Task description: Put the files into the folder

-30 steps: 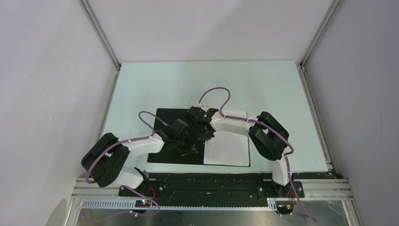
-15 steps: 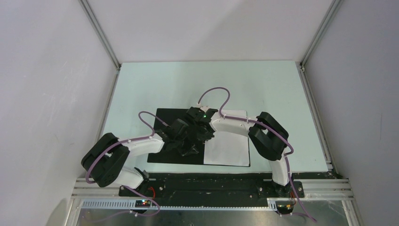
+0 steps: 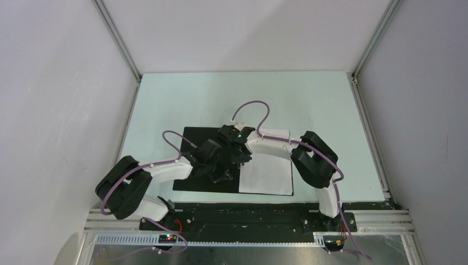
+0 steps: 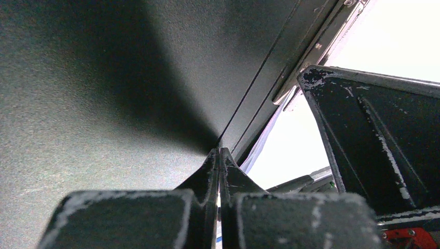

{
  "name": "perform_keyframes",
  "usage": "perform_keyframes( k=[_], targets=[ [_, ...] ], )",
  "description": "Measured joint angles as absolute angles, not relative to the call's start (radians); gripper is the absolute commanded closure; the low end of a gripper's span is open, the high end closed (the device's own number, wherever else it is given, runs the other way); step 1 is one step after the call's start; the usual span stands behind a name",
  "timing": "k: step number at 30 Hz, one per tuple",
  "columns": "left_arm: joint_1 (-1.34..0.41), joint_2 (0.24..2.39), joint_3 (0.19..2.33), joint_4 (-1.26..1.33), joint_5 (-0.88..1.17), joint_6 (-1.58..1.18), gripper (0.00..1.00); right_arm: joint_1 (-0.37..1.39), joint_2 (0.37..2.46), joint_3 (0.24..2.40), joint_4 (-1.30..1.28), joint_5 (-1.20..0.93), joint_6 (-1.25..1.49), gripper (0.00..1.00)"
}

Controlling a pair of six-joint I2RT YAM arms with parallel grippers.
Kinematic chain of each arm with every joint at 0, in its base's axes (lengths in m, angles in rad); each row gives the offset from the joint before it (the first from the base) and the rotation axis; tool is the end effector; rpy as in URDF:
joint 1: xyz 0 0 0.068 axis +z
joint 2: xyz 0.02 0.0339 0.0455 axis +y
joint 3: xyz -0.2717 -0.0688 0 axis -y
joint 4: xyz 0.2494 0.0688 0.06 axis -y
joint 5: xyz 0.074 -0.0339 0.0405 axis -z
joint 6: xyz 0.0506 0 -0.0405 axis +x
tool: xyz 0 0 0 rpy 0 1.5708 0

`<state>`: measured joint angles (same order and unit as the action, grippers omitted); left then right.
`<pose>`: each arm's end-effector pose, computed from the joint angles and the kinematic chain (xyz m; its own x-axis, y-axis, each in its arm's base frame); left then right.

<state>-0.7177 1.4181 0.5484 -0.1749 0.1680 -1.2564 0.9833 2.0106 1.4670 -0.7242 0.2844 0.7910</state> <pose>0.1810 -0.1692 0.1230 -0.8782 -0.4779 -0.0178 -0.3994 0.7534 -0.5223 0.2428 0.3390 0.1647 -0.9070 -0.1307 -0.4002 -0.1529 0.9879 0.0239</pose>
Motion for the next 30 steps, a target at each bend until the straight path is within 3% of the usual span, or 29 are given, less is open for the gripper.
perform_keyframes(
  k=[18,26,30],
  targets=[
    [-0.725,1.414,0.555,-0.186,0.156,-1.258,1.0,0.971,2.062,1.54,-0.758,0.314,0.749,0.68],
    [-0.727,1.394,0.56,-0.222,0.132,-1.257,1.0,0.967,2.079,1.546,-0.743,0.329,0.732,0.85],
    [-0.727,1.352,0.564,-0.281,0.102,-1.257,1.0,0.967,2.079,1.539,-0.732,0.337,0.722,0.86]
  ],
)
